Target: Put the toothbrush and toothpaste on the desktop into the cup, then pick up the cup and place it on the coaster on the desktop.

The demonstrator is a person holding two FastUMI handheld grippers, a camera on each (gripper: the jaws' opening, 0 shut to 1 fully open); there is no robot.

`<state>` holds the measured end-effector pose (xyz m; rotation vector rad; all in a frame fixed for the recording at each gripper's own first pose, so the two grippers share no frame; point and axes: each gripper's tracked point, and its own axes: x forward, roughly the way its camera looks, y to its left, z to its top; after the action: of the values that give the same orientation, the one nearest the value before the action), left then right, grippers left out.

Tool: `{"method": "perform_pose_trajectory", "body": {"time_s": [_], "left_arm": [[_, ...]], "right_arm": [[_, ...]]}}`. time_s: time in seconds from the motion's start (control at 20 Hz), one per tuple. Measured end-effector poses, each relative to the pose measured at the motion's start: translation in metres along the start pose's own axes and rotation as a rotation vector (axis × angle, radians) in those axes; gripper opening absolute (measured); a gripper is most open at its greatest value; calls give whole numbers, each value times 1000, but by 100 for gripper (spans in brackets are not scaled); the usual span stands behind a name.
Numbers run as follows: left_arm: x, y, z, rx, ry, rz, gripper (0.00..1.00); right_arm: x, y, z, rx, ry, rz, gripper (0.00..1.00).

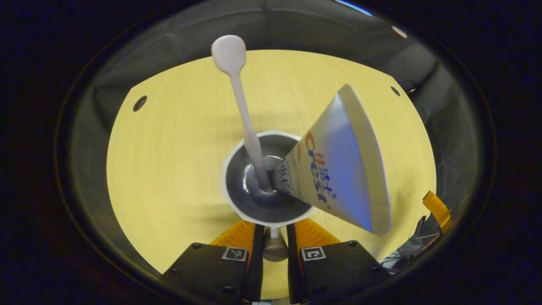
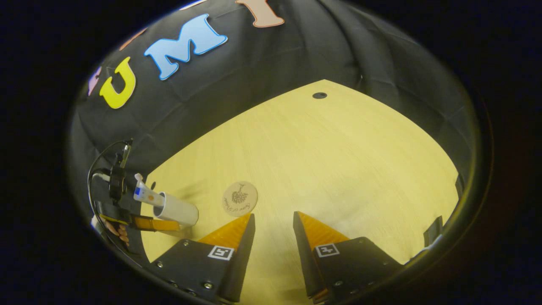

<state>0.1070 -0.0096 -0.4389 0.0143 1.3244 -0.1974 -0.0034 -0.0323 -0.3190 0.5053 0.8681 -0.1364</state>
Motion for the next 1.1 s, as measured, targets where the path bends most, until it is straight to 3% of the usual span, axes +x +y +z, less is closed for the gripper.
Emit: {"method": "perform_pose_trajectory", "body": {"time_s": [0.35, 0.6, 0.65, 0.7, 0.85, 0.9, 0.95, 1.0, 1.1], "left_arm": [[-8, -30, 19, 143, -47, 13, 31], [-2, -74, 23, 215, -37, -30, 32], [-2, -82, 22, 224, -34, -38, 37], [-1, -91, 23, 233, -32, -47, 31], [2, -113, 31, 262, -31, -65, 31], [3, -118, 31, 278, -30, -68, 26], [6, -124, 32, 294, -26, -69, 31], [7, -130, 32, 307, -22, -72, 26], [12, -145, 30, 324, -8, -83, 31]], "right_arm": [[-4, -4, -2, 19, -1, -8, 55], [-9, -13, -2, 43, -10, -20, 55], [-12, -17, -3, 50, -11, -24, 55], [-13, -19, -4, 58, -12, -29, 55], [-17, -31, -7, 90, -13, -45, 55], [-19, -36, -8, 101, -13, -51, 55], [-20, -42, -10, 112, -13, -58, 55], [-22, -46, -12, 123, -14, -64, 55], [-27, -55, -14, 148, -18, -81, 55]]}}
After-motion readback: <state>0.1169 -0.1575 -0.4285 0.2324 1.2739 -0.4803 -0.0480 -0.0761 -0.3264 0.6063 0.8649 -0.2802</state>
